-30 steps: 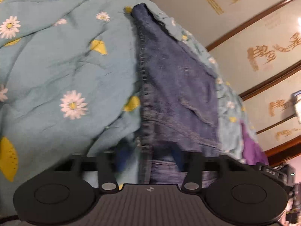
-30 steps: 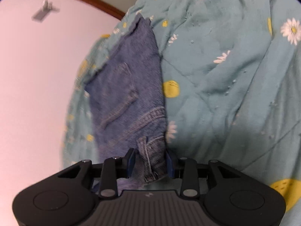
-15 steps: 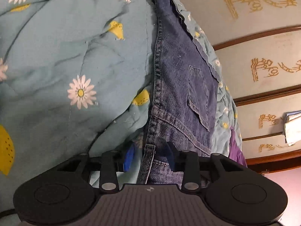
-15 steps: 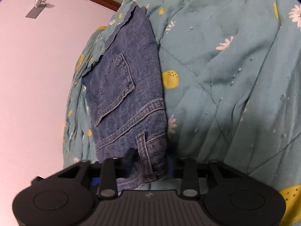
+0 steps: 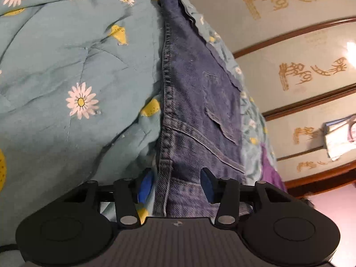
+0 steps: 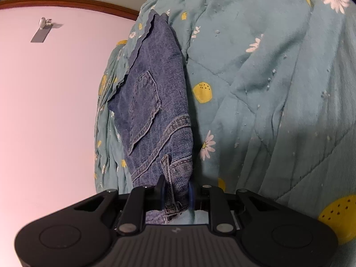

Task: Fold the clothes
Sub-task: 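Hold the shorts' edge with both grippers and fold it over the shorts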

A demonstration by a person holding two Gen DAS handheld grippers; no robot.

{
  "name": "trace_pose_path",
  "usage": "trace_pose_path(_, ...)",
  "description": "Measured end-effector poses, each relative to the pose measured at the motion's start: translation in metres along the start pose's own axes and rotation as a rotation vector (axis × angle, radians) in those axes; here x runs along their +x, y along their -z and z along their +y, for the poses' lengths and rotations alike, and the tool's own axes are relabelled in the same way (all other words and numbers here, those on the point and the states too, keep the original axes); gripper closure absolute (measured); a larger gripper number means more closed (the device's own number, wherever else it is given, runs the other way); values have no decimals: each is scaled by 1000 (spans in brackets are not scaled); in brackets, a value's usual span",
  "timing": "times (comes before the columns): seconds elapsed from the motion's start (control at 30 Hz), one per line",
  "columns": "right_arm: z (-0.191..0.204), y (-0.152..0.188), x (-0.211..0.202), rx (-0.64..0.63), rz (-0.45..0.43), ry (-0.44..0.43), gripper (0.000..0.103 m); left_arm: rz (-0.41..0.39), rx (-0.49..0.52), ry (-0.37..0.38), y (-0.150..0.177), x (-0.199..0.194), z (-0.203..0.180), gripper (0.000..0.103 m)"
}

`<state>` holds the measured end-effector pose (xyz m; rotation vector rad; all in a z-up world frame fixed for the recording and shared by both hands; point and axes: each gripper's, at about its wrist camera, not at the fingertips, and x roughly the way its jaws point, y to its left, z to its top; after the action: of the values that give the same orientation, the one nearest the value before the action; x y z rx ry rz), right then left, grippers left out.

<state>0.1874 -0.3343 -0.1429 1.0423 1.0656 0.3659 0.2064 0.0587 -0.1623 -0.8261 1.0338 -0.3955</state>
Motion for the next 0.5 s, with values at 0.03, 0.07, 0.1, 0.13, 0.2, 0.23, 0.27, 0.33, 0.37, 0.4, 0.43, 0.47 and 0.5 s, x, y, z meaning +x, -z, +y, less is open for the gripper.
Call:
trace_pose_path(0.03,0,0,0,-1,-3,0,85,1,5,-11,1,2,-1,58)
trace_pose_path(0.07,0,0,1,-6,-4,3,85,0,17,-24,0,5,-4,58)
trace_pose_path(0.1,0,1,2,-11,-5,9,85,-2,28,-36,0,7,-7,58)
trace_pose_path(0.13,0,1,3,-17,-6,16,85,-3,41,-48,0,9,-10,58)
trace_pose_path(0.2,2,2,6,-44,-13,34,85,-7,70,-74,0,9,-17,62)
trace_pose_path(0.23,3,2,7,-62,-17,45,85,-11,84,-85,0,9,-21,64)
trace_pose_path(0.27,7,3,8,-86,-21,56,85,-19,99,-93,2,7,-23,65)
trace_pose_path(0.33,11,4,6,-112,-26,58,86,-36,129,-110,6,4,-28,71)
trace_pose_path(0.37,15,5,3,-118,-30,49,86,-44,143,-118,7,2,-30,72)
trace_pose_path(0.4,18,6,1,-125,-33,40,86,-50,149,-120,8,0,-31,73)
trace_pose_path(0.43,21,7,-2,-130,-36,31,86,-51,137,-110,8,-2,-30,74)
trace_pose_path(0.47,23,7,-3,-133,-39,26,86,-52,129,-102,7,-4,-30,74)
trace_pose_path(0.5,26,8,-5,-137,-42,21,86,-52,128,-98,7,-8,-31,75)
